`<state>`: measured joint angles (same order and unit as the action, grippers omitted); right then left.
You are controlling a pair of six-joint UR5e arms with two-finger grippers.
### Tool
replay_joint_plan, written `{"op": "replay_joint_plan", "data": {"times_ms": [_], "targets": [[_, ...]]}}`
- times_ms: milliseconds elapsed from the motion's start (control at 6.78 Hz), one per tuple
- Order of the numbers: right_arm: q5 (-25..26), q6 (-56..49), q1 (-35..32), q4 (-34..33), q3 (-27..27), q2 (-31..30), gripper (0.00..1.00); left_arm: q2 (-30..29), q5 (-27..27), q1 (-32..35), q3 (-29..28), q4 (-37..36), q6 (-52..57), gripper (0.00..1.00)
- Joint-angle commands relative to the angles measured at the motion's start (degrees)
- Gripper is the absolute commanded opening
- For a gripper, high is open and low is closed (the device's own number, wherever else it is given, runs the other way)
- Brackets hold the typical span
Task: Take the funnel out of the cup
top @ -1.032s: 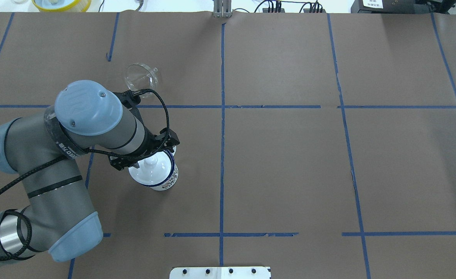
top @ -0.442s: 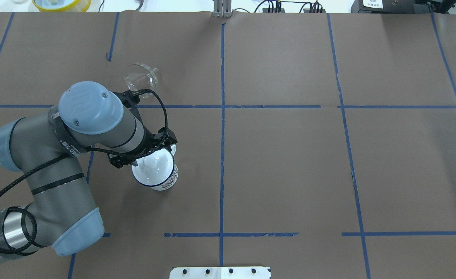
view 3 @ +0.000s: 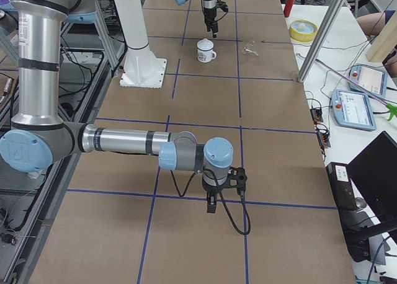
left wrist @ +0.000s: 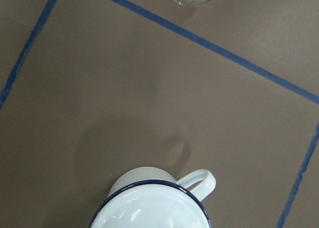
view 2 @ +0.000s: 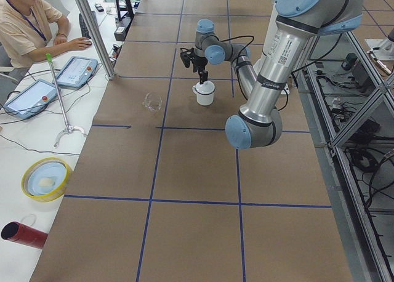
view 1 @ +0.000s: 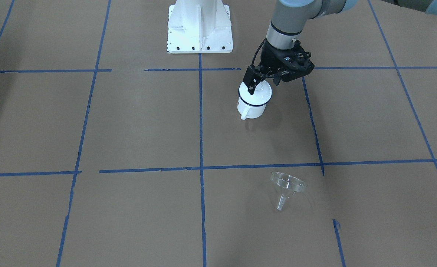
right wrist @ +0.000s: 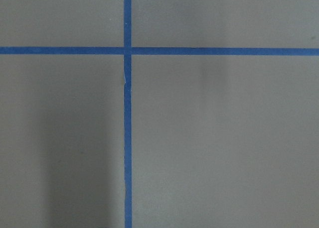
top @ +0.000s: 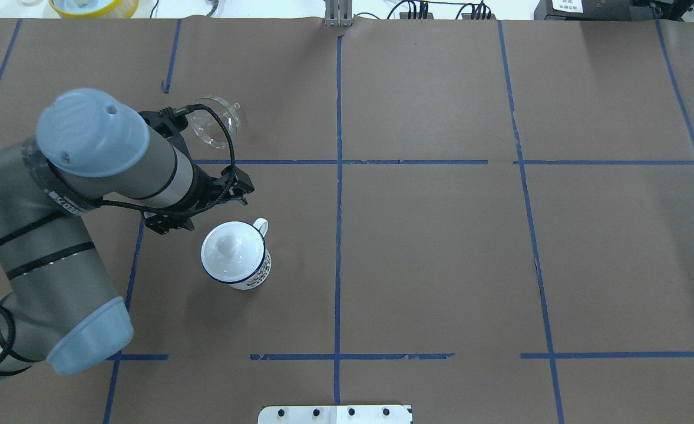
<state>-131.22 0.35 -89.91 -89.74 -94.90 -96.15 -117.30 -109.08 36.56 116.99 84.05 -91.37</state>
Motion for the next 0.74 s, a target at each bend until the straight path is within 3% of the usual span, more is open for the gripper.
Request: {"op": "replay_joint_plan", "data": {"times_ms": [0, 147, 590], "targets": [[0.0, 0.0, 0.0, 0.0, 0.0, 0.0, 1.0, 0.8, -0.3, 7.6, 1.1, -1.3, 12.3, 1.0], [0.0, 0.0, 0.0, 0.0, 0.0, 0.0, 1.0, 4.0, -2.1, 10.2, 0.4, -1.8, 21.8, 1.0], [0.0, 0.0, 0.0, 0.0, 0.0, 0.0, 1.0, 10.8, -13.2, 28.5, -5.1, -1.3, 51.8, 1.0]]}}
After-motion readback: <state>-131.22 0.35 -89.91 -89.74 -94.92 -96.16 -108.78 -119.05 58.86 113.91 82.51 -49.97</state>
